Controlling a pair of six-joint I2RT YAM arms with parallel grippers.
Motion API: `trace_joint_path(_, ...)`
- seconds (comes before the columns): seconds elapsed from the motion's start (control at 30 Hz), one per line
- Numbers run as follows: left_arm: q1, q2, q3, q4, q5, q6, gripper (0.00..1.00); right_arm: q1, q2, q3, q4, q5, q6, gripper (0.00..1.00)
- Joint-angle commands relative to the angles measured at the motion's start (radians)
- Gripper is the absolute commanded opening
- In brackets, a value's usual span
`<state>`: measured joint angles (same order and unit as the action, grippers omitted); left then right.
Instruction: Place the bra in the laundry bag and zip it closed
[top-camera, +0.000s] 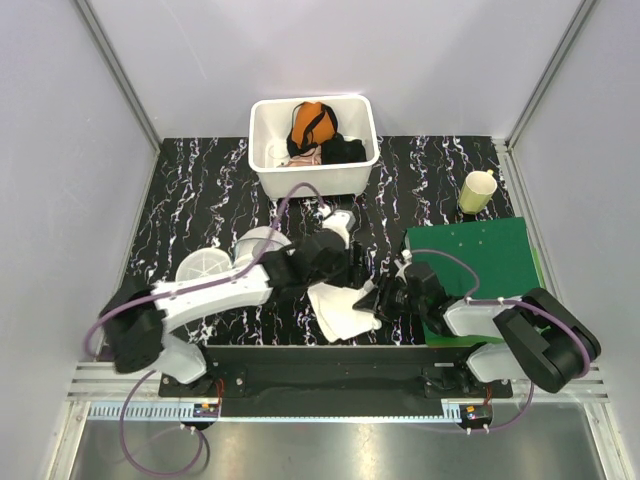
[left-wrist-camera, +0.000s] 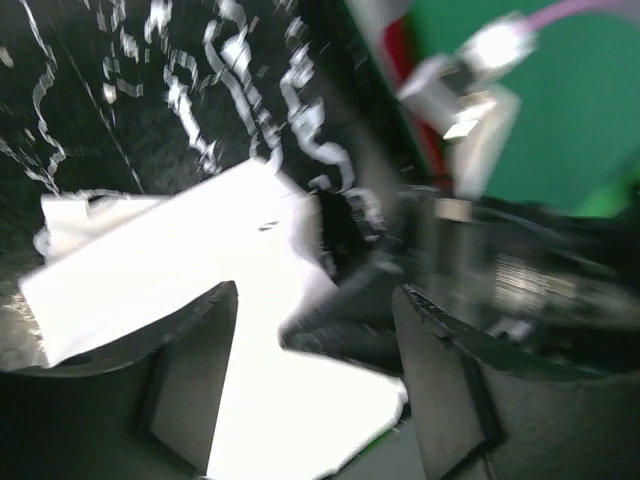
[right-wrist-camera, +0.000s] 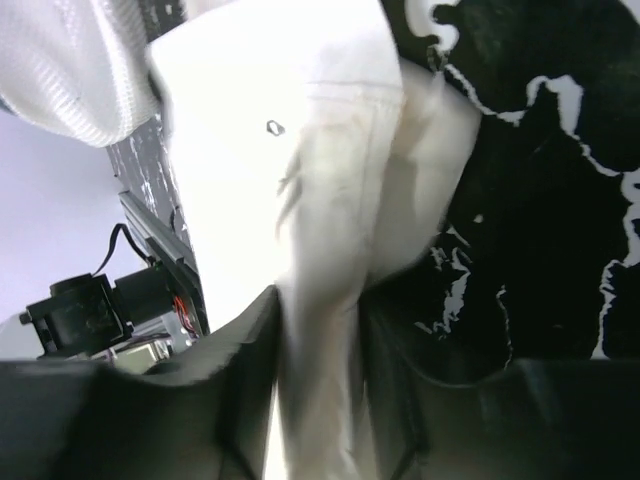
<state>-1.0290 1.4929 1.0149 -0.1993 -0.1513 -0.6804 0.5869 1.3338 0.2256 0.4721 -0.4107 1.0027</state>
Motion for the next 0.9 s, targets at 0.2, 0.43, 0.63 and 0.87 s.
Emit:
trace_joint_path(0.2,0.021,-0.353,-0.143,-0.026,0.127,0.107,0.91,0.002,0.036,0.026,0.102,-0.025,-0.057,0.03)
trace_joint_path(0.43,0.095,-0.483,-0.128,-0.136,0.294,0.229,0.99,0.002,-0.180,0.089,-0.120,-0.149,-0.223,0.00)
trace_joint_path(0.63,0.156,-0.436,-0.050,-0.224,0.375,0.327,0.99,0.002,-0.421,0.130,-0.349,-0.249,-0.288,0.00)
trace_joint_path(0.87,0.179,-0.365,-0.015,-0.226,0.577,0.360,0.99,0.007,-0.547,0.149,-0.495,-0.329,-0.323,0.00)
